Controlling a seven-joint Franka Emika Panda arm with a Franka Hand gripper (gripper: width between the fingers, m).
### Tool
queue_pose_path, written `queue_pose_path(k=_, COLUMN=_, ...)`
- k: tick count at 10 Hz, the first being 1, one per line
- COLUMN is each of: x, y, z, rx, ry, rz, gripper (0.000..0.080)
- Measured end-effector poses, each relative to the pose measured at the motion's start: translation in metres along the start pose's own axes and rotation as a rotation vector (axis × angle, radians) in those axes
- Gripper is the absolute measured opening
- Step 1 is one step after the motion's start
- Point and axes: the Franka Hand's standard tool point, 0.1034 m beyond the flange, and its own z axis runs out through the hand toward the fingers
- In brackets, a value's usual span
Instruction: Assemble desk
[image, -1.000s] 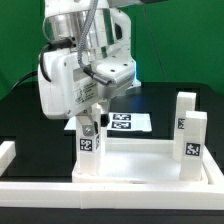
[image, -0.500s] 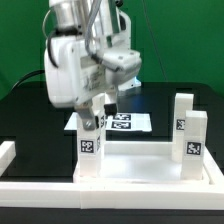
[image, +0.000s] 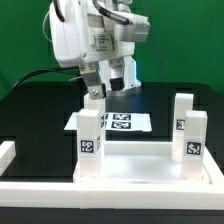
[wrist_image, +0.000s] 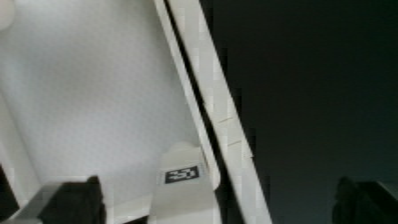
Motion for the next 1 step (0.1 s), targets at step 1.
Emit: queue_pose_path(k=1, x=0.0002, y=0.0003, z=0.0007, rx=-0.001, ry=0.001, rz=-0.002, gripper=0.0649)
